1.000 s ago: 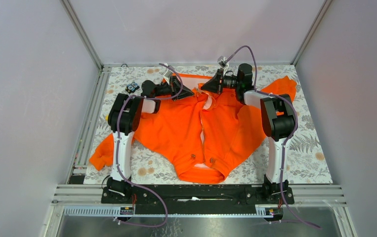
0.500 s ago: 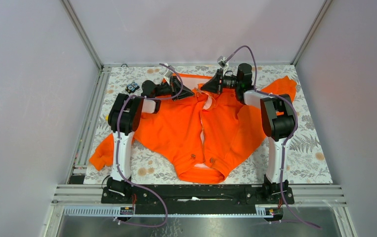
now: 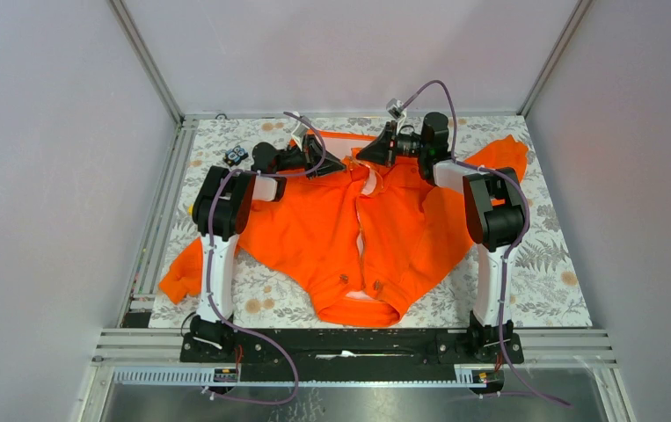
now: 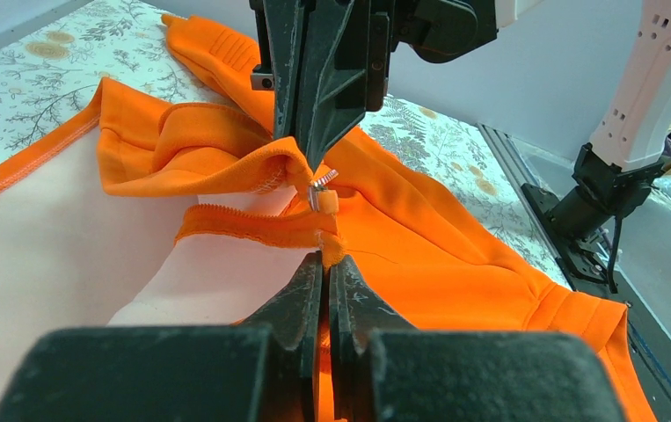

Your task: Zip up the jacket

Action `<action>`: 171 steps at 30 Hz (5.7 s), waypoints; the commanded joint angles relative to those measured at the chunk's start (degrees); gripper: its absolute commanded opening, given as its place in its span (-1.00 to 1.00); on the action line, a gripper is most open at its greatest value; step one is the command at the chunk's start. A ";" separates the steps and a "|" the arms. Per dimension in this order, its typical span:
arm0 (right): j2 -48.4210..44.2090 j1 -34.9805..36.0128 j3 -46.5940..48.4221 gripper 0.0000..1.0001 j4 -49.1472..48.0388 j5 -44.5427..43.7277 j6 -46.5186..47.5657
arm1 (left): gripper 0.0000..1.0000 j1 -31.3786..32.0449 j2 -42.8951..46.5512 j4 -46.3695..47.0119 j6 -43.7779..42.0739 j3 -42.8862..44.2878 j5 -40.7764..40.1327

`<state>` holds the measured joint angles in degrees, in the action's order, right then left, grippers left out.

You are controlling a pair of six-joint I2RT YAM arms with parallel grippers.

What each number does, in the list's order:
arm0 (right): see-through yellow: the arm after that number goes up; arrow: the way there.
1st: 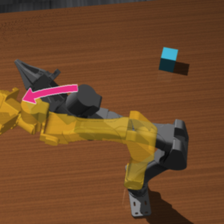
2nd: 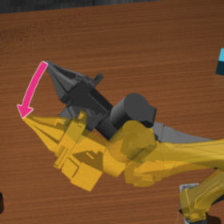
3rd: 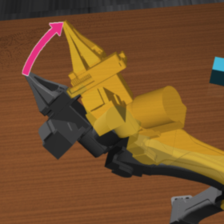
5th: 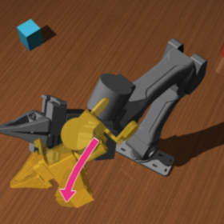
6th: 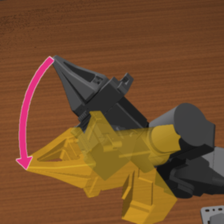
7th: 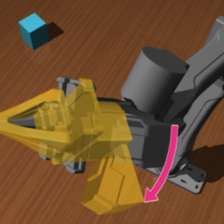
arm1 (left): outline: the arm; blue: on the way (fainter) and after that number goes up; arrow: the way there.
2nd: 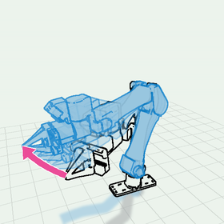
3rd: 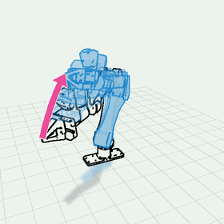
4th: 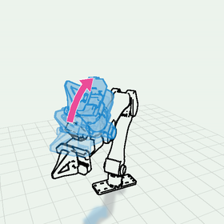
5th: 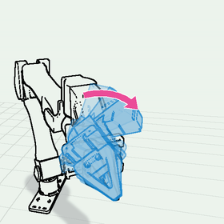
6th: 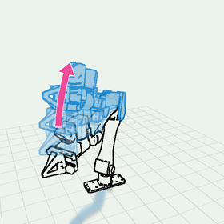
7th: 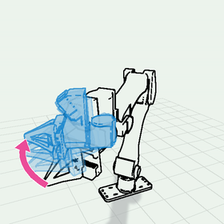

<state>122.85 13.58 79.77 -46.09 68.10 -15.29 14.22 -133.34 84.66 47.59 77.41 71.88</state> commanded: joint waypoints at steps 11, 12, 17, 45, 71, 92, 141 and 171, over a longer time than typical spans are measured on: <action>-4.01 0.52 -0.01 -1.00 0.80 -2.78 3.41 | -1.00 0.06 2.83 7.09 0.40 1.83 2.04; -4.28 0.27 -0.46 -1.00 0.52 -3.20 3.45 | -1.00 -0.18 3.02 7.09 0.13 1.46 1.90; -4.96 -0.05 -1.01 -1.00 1.74 -3.55 4.60 | -1.00 -0.55 2.87 7.09 0.00 1.14 1.87; -4.37 0.93 -0.69 -1.00 -2.79 -0.91 0.11 | -1.00 0.00 1.72 7.09 1.22 2.71 2.43; -5.20 1.24 -1.21 -1.00 -1.29 -1.91 1.30 | -1.00 -0.84 1.67 7.09 1.12 2.50 2.30; -4.07 1.38 -0.82 -1.00 -4.68 -0.75 -2.44 | -1.00 -0.68 1.39 7.01 1.28 2.81 1.79; -6.27 1.01 -2.15 -1.00 1.82 -6.23 3.17 | -1.00 -0.70 1.66 7.01 0.91 2.41 2.09; -6.07 1.87 -2.32 -1.00 -1.55 -2.86 1.15 | -1.00 -0.59 0.80 7.01 1.84 3.55 2.37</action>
<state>118.87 14.44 75.46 -45.71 63.20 -14.76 13.50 -133.34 85.01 49.54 78.78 73.34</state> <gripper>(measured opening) 0.023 0.029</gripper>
